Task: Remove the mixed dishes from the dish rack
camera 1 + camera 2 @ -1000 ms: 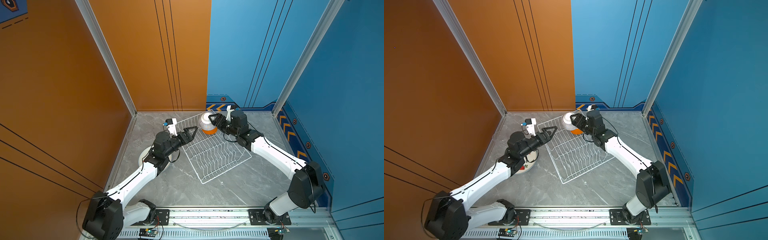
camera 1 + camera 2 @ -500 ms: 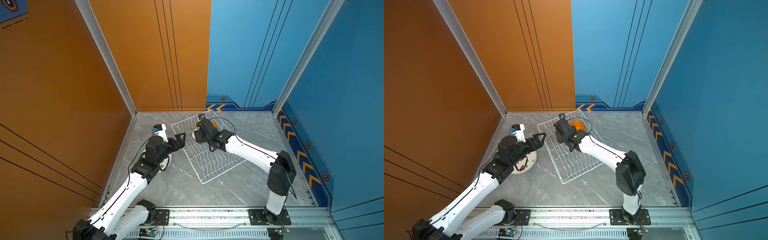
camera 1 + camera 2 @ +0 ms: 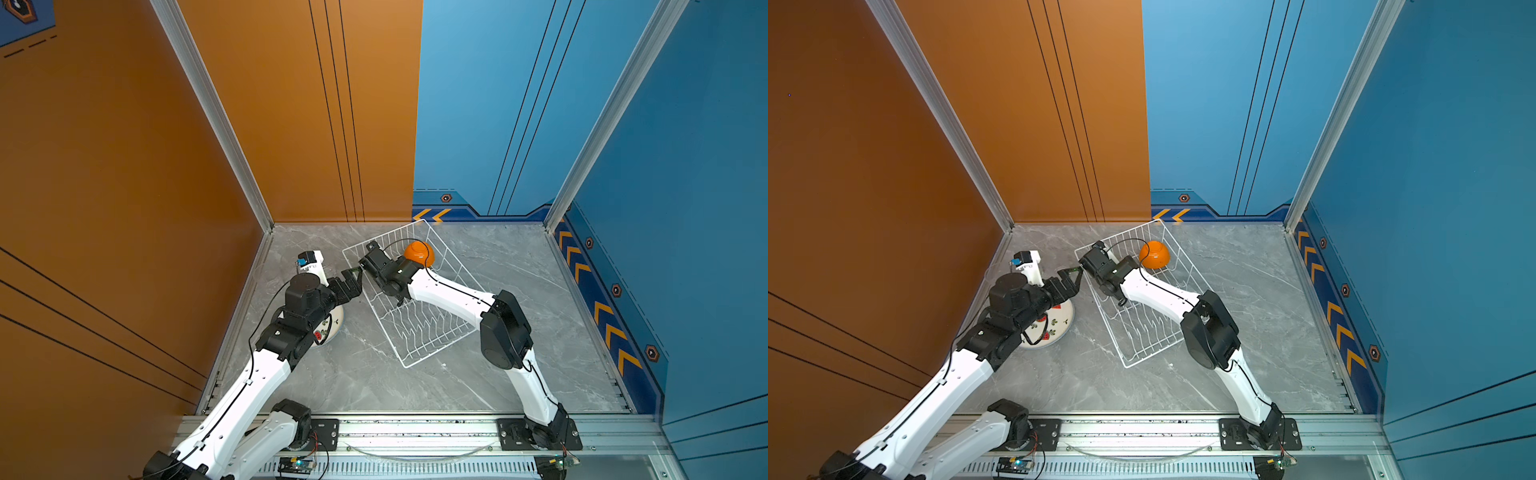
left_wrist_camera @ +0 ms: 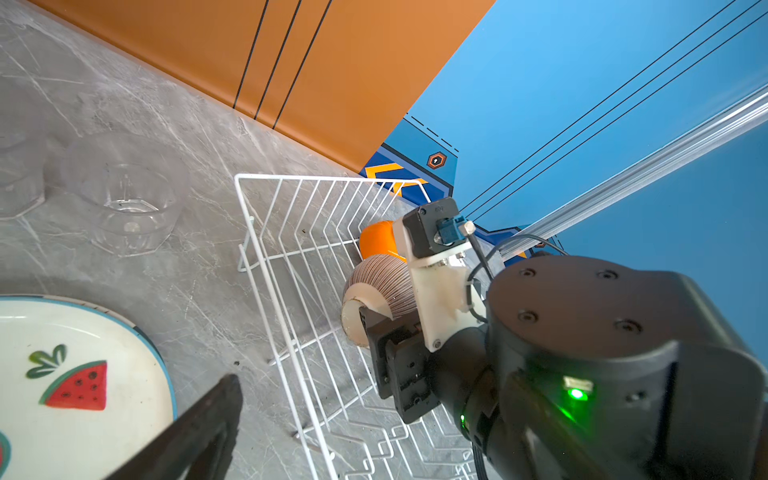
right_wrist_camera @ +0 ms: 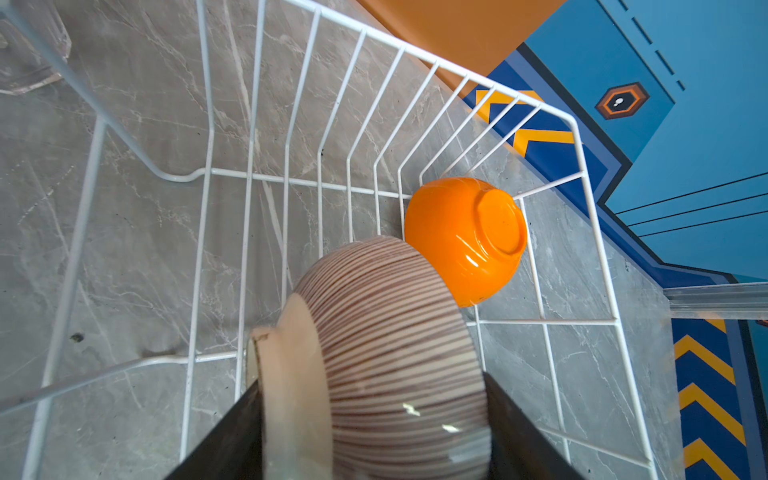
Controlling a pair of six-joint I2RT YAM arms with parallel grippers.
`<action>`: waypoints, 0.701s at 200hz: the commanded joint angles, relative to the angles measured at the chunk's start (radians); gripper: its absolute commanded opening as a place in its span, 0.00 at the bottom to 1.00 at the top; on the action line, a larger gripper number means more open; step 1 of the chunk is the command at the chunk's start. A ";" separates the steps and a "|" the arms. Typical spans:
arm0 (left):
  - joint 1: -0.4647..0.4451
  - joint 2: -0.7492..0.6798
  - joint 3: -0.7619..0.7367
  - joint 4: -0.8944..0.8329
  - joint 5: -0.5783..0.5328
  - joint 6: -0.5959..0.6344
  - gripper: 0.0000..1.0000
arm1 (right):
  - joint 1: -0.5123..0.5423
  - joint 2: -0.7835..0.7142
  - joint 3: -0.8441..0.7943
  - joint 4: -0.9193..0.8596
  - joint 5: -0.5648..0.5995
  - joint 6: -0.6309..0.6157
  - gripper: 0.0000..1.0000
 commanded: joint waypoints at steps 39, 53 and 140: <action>0.035 0.006 -0.017 0.009 0.045 0.002 0.98 | -0.048 -0.018 0.014 -0.021 -0.148 0.069 0.68; 0.038 -0.001 -0.020 0.008 0.047 0.000 0.98 | -0.059 -0.020 0.004 -0.021 -0.166 0.084 0.68; 0.067 0.016 -0.047 0.041 0.103 -0.030 0.98 | -0.100 -0.074 -0.002 -0.029 -0.191 0.152 0.62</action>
